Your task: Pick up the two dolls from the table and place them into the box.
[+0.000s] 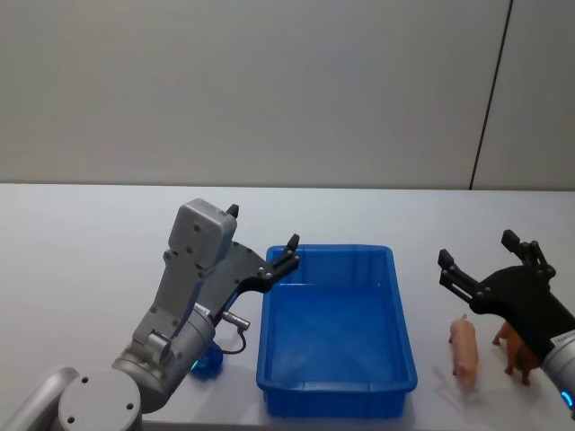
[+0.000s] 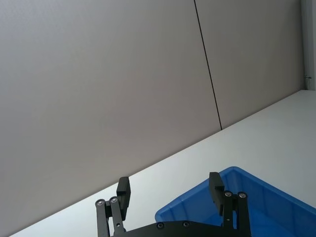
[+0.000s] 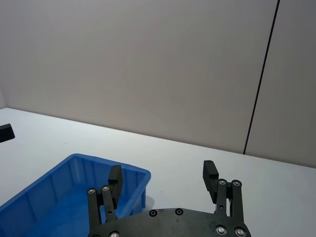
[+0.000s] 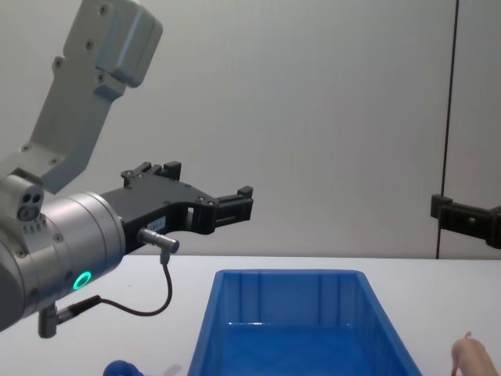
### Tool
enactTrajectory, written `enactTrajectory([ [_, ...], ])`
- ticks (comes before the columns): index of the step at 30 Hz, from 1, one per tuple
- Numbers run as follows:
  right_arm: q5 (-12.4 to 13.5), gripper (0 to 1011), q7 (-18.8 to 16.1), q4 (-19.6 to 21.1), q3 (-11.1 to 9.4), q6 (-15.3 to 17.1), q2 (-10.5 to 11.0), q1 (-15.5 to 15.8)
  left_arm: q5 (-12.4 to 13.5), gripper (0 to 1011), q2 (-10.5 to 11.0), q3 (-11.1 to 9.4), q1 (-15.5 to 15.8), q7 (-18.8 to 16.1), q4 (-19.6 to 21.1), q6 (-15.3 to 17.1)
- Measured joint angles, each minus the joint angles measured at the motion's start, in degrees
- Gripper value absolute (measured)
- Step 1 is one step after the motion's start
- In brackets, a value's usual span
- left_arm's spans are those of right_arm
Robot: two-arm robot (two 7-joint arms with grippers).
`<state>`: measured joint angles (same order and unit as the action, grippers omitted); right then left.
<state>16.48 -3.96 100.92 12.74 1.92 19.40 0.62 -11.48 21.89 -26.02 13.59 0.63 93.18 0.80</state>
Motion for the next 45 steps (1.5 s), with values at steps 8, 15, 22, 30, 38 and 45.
enactTrajectory([
  [8, 0.50, 1001, -1.14, -1.14, -1.10, -0.08, 0.97, -0.61, 0.00, 1001, 0.00, 0.00, 0.00, 0.00, 0.00, 0.00],
  [15, 1.02, 1001, -2.70, -2.00, -2.40, 0.84, 2.56, -0.79, 0.00, 1002, 0.00, 0.00, 0.00, 0.00, 0.00, 0.00],
  [22, 1.38, 1001, -4.92, -2.34, -3.64, 2.53, 4.52, -0.36, 0.00, 1001, 0.00, 0.00, 0.00, 0.00, 0.00, 0.00],
  [30, 1.66, 1001, -7.38, -2.02, -4.97, 4.37, 6.97, 1.19, 0.00, 1001, 0.00, 0.00, 0.00, 0.00, 0.00, 0.00],
  [38, 1.55, 1001, -8.66, -1.53, -5.89, 5.65, 8.83, 2.72, 0.00, 1001, 0.00, 0.00, 0.00, 0.00, 0.00, 0.00],
  [45, 0.52, 1001, -9.14, -1.61, -6.33, 6.55, 9.88, 3.70, 0.00, 1001, 0.00, 0.00, 0.00, 0.00, 0.00, 0.00],
])
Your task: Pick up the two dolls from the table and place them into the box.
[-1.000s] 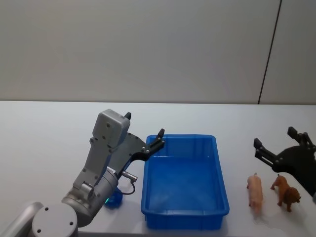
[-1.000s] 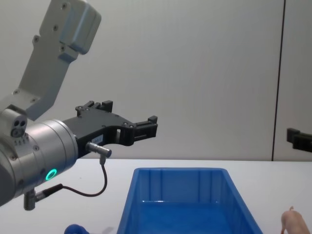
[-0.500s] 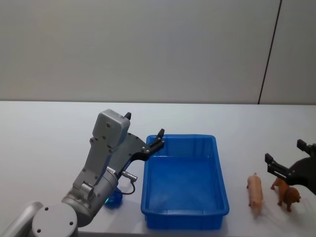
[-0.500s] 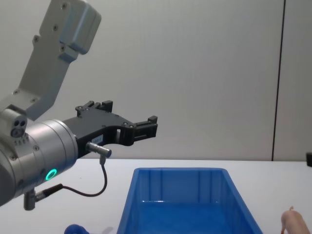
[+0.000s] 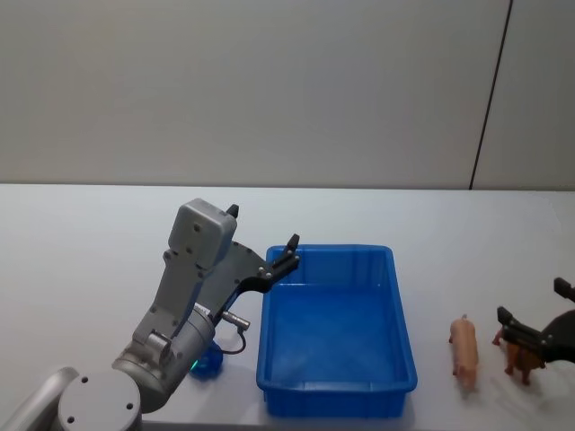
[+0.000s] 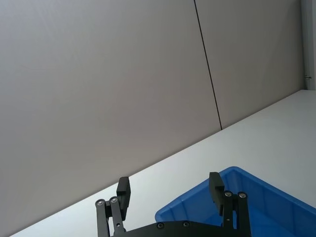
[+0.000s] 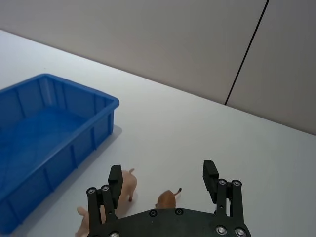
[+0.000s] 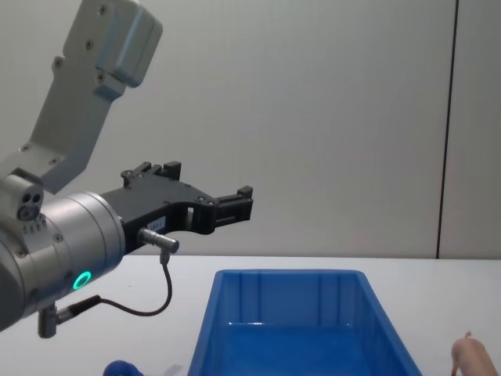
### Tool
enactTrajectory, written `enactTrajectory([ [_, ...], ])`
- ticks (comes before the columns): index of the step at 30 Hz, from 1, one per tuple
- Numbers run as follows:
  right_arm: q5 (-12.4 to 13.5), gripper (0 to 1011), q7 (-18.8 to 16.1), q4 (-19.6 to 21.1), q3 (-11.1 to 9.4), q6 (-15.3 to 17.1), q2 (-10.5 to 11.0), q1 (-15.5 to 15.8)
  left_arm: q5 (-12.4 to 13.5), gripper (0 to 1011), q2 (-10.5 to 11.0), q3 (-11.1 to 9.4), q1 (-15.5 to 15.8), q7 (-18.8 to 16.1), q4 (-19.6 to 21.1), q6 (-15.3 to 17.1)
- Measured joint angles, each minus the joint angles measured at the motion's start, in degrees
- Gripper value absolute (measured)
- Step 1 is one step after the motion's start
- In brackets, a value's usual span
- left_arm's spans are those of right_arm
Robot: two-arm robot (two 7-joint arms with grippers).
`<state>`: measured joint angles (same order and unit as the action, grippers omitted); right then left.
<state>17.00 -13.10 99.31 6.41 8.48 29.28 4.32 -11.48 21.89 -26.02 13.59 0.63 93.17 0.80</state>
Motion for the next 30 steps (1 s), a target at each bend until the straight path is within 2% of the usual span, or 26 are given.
enactTrajectory([
  [15, -3.09, 1001, -1.74, -2.12, 0.02, 2.57, 0.98, 0.46, 0.00, 1001, 0.00, 0.00, 0.00, 0.00, 0.00, 0.00],
  [27, -5.18, 1001, -3.61, -4.34, 0.90, 4.13, 0.56, -0.36, 0.00, 1001, 0.00, 0.00, 0.00, 0.00, 0.00, 0.00],
  [30, -5.58, 970, -3.92, -4.82, 1.11, 4.44, 0.33, -0.65, 0.00, 1001, 0.00, 0.00, 0.00, 0.00, 0.00, 0.00],
])
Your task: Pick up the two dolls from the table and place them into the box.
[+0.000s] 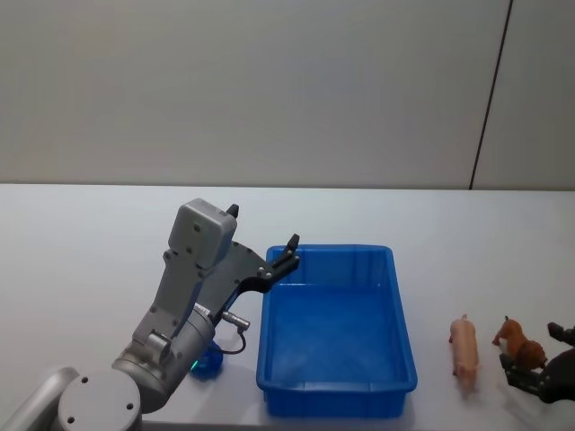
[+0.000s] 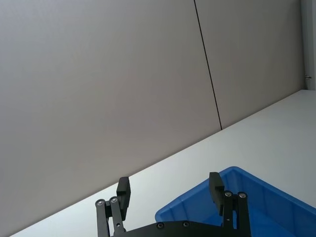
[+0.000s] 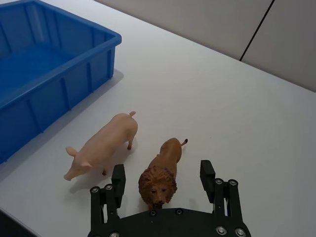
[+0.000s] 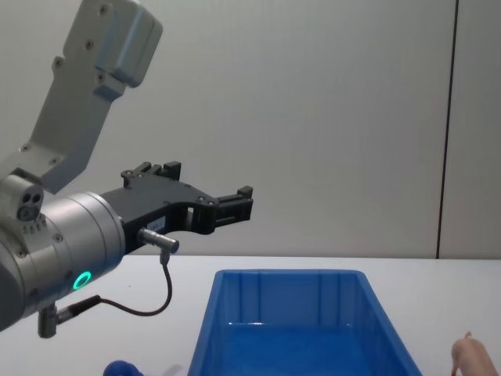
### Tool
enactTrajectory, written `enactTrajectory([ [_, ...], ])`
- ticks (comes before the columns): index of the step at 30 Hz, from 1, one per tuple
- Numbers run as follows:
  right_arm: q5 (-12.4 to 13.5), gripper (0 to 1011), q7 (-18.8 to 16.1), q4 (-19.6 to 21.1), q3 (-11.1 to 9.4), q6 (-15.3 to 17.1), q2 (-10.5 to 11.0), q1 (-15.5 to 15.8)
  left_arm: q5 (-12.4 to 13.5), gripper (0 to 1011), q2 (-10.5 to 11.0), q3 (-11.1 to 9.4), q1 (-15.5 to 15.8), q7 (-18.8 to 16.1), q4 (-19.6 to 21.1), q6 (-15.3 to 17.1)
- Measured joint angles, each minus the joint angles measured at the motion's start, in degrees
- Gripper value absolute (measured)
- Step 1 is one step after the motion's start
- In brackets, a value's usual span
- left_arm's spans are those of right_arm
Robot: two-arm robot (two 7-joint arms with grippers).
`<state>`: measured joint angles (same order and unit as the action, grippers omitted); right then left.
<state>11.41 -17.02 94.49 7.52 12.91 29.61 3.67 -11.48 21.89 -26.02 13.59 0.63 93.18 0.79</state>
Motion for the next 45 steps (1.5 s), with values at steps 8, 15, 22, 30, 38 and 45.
enactTrajectory([
  [8, -0.54, 754, -0.29, -1.16, 0.53, 0.69, -0.75, -0.85, 0.00, 1001, 0.00, 0.00, 0.00, 0.00, 0.00, 0.00],
  [15, -0.81, 507, -0.28, -1.84, 0.81, 1.08, -1.24, -1.45, 0.00, 1001, 0.00, 0.00, 0.00, 0.00, 0.00, 0.00],
  [22, -0.72, 427, 0.47, -1.79, 0.82, 0.25, -1.51, -1.65, 0.00, 1001, 0.00, 0.00, 0.00, 0.00, 0.00, 0.00],
  [30, 0.13, 426, 2.17, -0.55, 0.52, -2.71, -1.97, -1.96, 0.00, 1001, 0.00, 0.00, 0.00, 0.00, 0.00, 0.00],
  [38, 1.28, 427, 3.06, 2.00, 0.53, -5.13, -2.97, -2.92, 0.00, 1001, 0.00, 0.00, 0.00, 0.00, 0.00, 0.00],
  [45, 1.73, 427, 2.17, 4.68, 1.56, -5.42, -4.65, -4.28, 0.00, 1001, 0.00, 0.00, 0.00, 0.00, 0.00, 0.00],
])
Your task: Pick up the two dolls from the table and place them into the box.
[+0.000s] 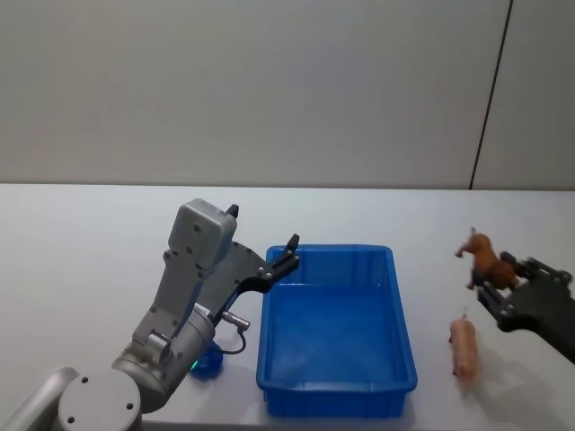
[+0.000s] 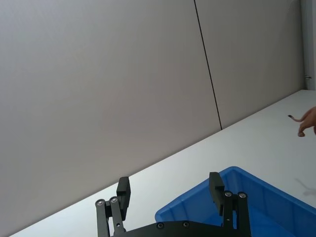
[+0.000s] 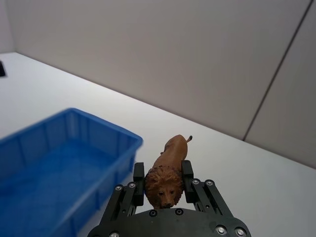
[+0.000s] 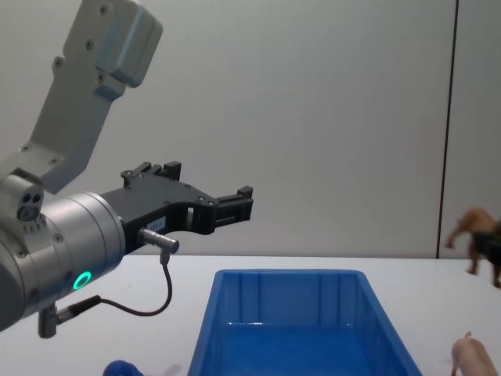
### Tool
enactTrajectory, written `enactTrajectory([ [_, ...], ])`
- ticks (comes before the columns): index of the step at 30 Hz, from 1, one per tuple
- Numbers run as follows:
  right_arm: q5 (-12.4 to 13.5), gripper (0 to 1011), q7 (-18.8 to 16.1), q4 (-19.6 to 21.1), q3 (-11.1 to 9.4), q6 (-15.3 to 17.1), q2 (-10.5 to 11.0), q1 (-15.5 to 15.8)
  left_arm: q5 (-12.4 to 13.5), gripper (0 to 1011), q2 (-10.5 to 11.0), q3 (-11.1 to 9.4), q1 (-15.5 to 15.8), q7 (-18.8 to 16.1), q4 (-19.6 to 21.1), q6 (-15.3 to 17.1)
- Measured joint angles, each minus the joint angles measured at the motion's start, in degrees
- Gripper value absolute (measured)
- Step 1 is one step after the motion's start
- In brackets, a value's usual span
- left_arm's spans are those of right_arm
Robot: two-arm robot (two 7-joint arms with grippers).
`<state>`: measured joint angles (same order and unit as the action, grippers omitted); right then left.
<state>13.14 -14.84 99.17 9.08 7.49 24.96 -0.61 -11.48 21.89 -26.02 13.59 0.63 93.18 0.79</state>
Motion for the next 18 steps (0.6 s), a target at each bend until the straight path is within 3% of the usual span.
enactTrajectory([
  [7, -0.94, 426, -2.19, 1.92, 2.20, 2.11, -2.59, -1.52, 0.00, 1002, 0.00, 0.00, 0.00, 0.00, 0.00, 0.00],
  [18, -4.54, 438, -4.67, 2.60, 6.48, 6.83, -7.05, -3.23, 0.00, 1001, 0.00, 0.00, 0.00, 0.00, 0.00, 0.00],
])
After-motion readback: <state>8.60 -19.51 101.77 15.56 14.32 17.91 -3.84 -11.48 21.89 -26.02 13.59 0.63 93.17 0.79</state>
